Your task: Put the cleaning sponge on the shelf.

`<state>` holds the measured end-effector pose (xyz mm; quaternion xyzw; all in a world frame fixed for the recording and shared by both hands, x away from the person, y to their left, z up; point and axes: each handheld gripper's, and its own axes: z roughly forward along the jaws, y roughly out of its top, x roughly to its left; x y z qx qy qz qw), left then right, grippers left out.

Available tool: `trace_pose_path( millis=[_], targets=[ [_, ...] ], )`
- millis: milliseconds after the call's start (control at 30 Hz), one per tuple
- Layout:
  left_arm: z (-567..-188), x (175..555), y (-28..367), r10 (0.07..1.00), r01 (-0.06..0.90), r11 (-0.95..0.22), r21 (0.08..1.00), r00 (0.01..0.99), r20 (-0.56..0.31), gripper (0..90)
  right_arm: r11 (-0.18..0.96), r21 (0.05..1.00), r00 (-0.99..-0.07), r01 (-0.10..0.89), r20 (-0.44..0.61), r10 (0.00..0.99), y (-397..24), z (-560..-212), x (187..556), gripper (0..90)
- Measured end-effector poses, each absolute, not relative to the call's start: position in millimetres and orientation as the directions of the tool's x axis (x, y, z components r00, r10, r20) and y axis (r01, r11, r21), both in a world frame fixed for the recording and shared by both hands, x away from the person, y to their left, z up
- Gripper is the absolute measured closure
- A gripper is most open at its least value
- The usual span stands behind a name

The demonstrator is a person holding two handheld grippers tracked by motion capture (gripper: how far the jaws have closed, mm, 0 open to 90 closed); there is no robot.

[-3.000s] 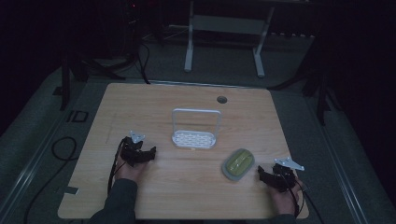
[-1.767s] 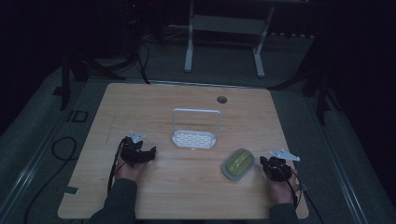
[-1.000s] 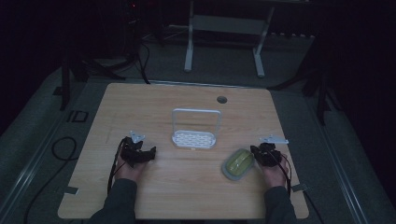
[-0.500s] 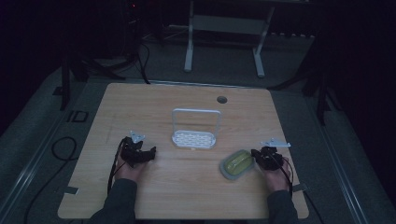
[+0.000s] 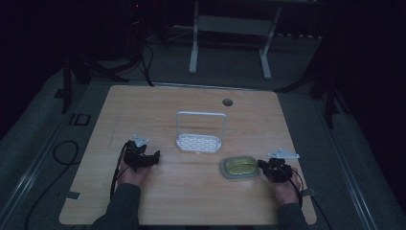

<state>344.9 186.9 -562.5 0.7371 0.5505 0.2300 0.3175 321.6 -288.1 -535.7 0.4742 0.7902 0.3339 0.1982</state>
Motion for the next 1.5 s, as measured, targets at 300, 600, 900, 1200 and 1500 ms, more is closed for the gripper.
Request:
trace_pose_path(
  millis=[300, 600, 900, 1200, 1500],
  targets=[
    [-563, 345, 187, 0.957, 0.666, -0.193, 0.721, 0.288, -0.010, 23.4, 0.344, 0.714, -0.497, 0.610, 0.007, 0.868, -282, -539, 308, 90.0],
    [-562, 345, 187, 0.957, 0.666, -0.194, 0.720, 0.289, -0.009, 23.4, 0.370, 0.712, -0.530, 0.596, 0.003, 0.848, -275, -540, 297, 90.0],
    [-562, 345, 187, 0.957, 0.666, -0.194, 0.720, 0.289, -0.009, 23.4, 0.410, 0.714, -0.572, 0.568, -0.016, 0.820, -272, -529, 291, 89.7],
    [-562, 345, 187, 0.957, 0.666, -0.194, 0.720, 0.289, -0.009, 23.4, 0.463, 0.699, -0.637, 0.545, -0.014, 0.771, -269, -509, 300, 79.1],
    [-562, 345, 187, 0.957, 0.666, -0.194, 0.720, 0.289, -0.009, 23.4, 0.492, 0.702, -0.683, 0.516, -0.010, 0.731, -265, -497, 312, 66.6]
  ],
)
